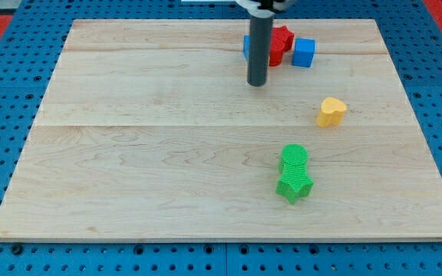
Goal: Place the yellow heart to the right of the yellow hexagon
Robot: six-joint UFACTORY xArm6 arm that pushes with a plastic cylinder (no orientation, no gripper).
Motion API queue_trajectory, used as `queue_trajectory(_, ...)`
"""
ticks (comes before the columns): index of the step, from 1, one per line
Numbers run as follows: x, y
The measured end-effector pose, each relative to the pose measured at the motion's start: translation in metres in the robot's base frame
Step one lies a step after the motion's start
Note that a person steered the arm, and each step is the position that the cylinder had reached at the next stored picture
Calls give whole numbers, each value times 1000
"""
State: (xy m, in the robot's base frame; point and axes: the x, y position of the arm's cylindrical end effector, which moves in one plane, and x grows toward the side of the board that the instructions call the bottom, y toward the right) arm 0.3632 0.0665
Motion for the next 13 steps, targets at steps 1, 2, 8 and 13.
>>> queue_trajectory(1, 7, 59)
queue_trajectory(2, 11, 117)
queue_trajectory(8, 68, 30)
queue_trajectory(13, 13, 11)
